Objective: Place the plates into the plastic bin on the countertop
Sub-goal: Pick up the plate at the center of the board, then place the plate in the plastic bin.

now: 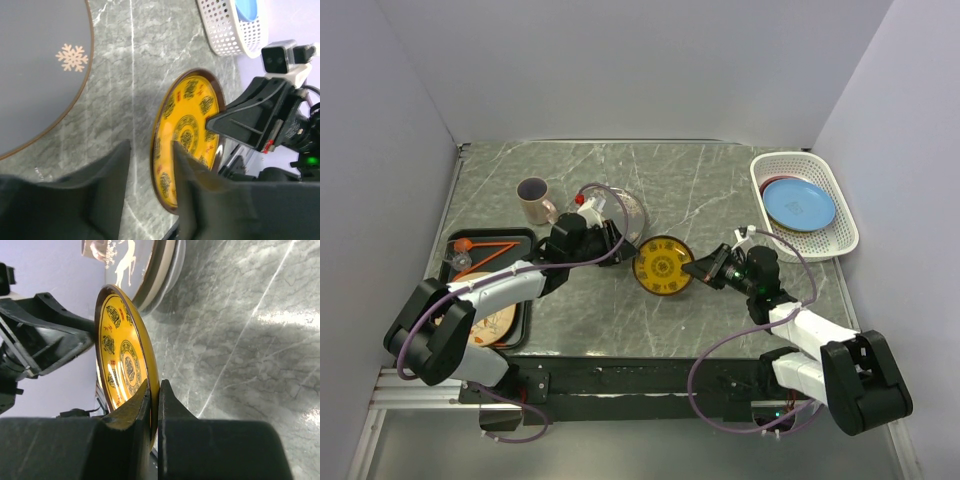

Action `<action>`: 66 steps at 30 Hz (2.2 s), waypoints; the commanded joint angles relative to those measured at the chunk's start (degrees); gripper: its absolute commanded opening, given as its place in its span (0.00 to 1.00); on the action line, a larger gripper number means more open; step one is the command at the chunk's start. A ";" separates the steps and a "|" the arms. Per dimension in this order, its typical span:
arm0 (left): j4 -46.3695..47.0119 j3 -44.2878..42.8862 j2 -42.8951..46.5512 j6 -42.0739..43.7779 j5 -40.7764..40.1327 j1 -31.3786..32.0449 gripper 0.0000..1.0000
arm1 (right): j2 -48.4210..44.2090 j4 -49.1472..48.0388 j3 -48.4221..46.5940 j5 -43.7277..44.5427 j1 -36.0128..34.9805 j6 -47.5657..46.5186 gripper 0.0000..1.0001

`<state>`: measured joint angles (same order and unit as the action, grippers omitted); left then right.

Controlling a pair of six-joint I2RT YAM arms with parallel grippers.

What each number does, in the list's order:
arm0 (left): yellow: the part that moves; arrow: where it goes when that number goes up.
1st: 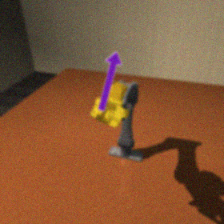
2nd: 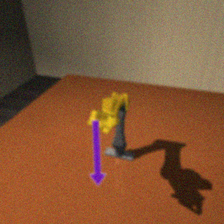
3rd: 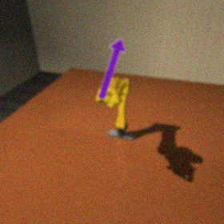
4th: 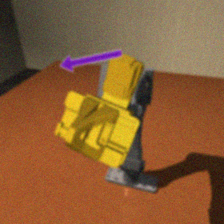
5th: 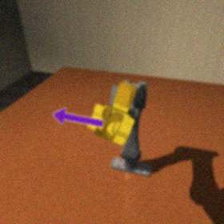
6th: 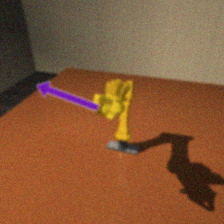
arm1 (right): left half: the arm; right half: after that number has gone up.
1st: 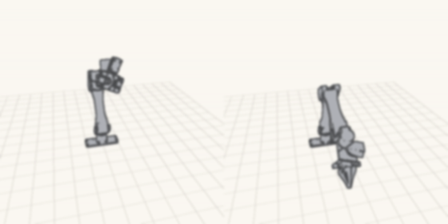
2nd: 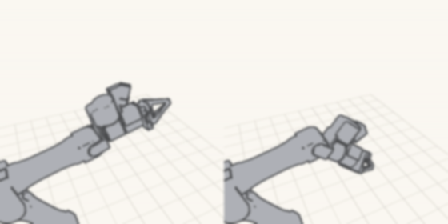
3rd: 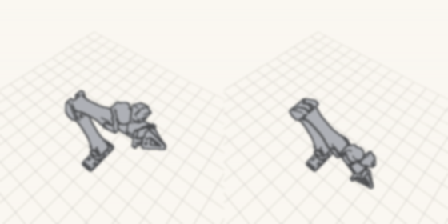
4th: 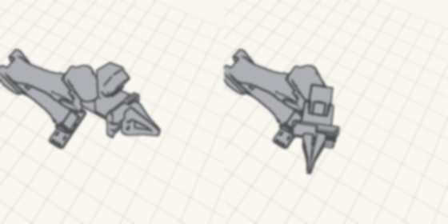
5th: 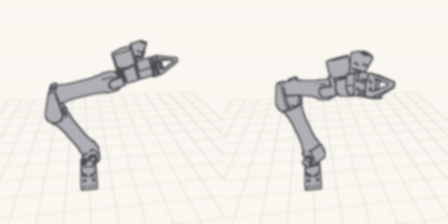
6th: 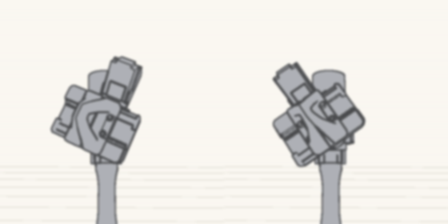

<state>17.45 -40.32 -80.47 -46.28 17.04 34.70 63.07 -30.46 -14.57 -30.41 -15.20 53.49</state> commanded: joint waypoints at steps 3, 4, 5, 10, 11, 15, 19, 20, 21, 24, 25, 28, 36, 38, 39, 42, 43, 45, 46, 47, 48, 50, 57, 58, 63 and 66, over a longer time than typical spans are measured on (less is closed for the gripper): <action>3.64 -0.03 1.45 -0.21 -0.07 0.11 0.62 | -1.02 -0.22 -1.34 -0.43 -0.44 -1.38 0.00; 3.38 -0.11 1.37 -0.04 -0.07 0.11 0.66 | -0.93 -0.74 -1.25 -0.52 -0.44 -1.29 0.00; 2.86 -0.29 1.36 0.05 -0.42 0.11 0.69 | -0.93 -0.92 -1.25 -0.52 -0.44 -1.03 0.00; 1.44 0.58 3.11 1.19 -2.18 0.19 0.92 | 0.12 -2.06 -1.16 -1.05 -0.44 -0.85 0.00; 1.27 0.85 3.64 1.37 -2.88 0.19 0.94 | 0.21 -2.15 -1.16 -1.05 -0.44 -0.85 0.00; -0.31 1.64 6.02 2.42 -4.64 0.19 0.99 | 1.35 -3.55 -1.08 -1.31 -0.53 -0.59 0.00; -1.46 1.99 6.81 3.13 -5.26 0.19 0.99 | 2.23 -4.70 -1.08 -1.40 -0.44 -0.32 0.00; -1.46 2.26 6.99 3.13 -5.35 0.19 0.99 | 2.50 -4.96 -0.99 -1.49 -0.44 -0.15 0.00; -1.46 2.43 7.42 3.13 -5.44 0.19 0.99 | 2.76 -5.05 -0.99 -1.40 -0.53 -0.23 0.00; -0.76 3.49 8.22 2.86 -5.52 0.19 0.99 | 3.20 -4.79 -1.16 -1.40 -0.44 -0.58 0.00; -0.67 3.75 8.31 2.78 -5.78 0.19 0.99 | 3.29 -4.53 -1.25 -1.32 -0.44 -0.93 0.00; -0.66 4.02 8.22 2.43 -5.79 0.19 0.99 | 3.38 -3.65 -1.60 -0.88 -0.36 -1.46 0.00; -0.93 3.84 7.78 2.69 -5.61 0.19 0.99 | 3.81 0.04 -4.59 0.71 -0.27 -2.25 0.00; -0.93 3.75 7.87 2.69 -5.44 0.19 0.99 | 3.90 1.53 -5.91 1.32 -0.09 -2.69 0.00; -0.84 3.75 7.87 2.60 -5.44 0.19 0.99 | 4.08 2.06 -6.26 1.58 0.08 -2.78 0.00; -0.14 4.54 8.22 2.34 -5.26 0.19 0.99 | 4.43 3.56 -7.49 1.85 1.04 -3.31 0.00; 0.21 4.80 8.31 2.25 -5.17 0.19 0.99 | 4.43 3.74 -7.67 1.85 1.31 -3.40 0.00; 0.48 5.33 8.40 2.07 -5.00 0.19 0.99 | 4.34 4.44 -7.93 1.50 2.62 -3.40 0.00; 0.74 5.33 8.31 2.07 -4.82 0.19 0.99 | 4.26 4.62 -8.02 1.41 3.24 -3.66 0.00; 0.65 5.42 8.31 2.16 -4.65 0.11 0.99 | 3.91 5.31 -8.02 1.32 3.94 -3.75 0.00; 0.83 5.60 8.31 2.07 -4.56 0.19 0.99 | 3.82 5.76 -8.02 1.24 5.34 -4.01 0.00; 1.18 5.95 8.40 1.90 -4.47 0.19 0.99 | 3.03 6.37 -7.93 0.62 7.19 -4.28 0.00; 1.97 7.97 9.63 1.11 -4.82 0.19 0.99 | 2.85 10.42 -10.39 -2.45 14.94 -7.17 0.00; 2.06 7.97 9.63 0.93 -4.82 0.19 0.99 | 3.02 10.59 -10.57 -3.15 17.37 -7.26 0.00; 1.88 7.97 8.92 0.93 -4.47 0.19 0.99 | 4.25 9.89 -10.83 -4.65 20.03 -7.27 0.00; 1.36 7.88 8.92 0.93 -4.47 0.19 0.99 | 4.96 9.80 -11.44 -5.18 21.70 -7.70 0.00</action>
<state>16.84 -32.12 -72.51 -44.88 12.14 34.70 67.44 -18.85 -23.05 -33.04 4.75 46.85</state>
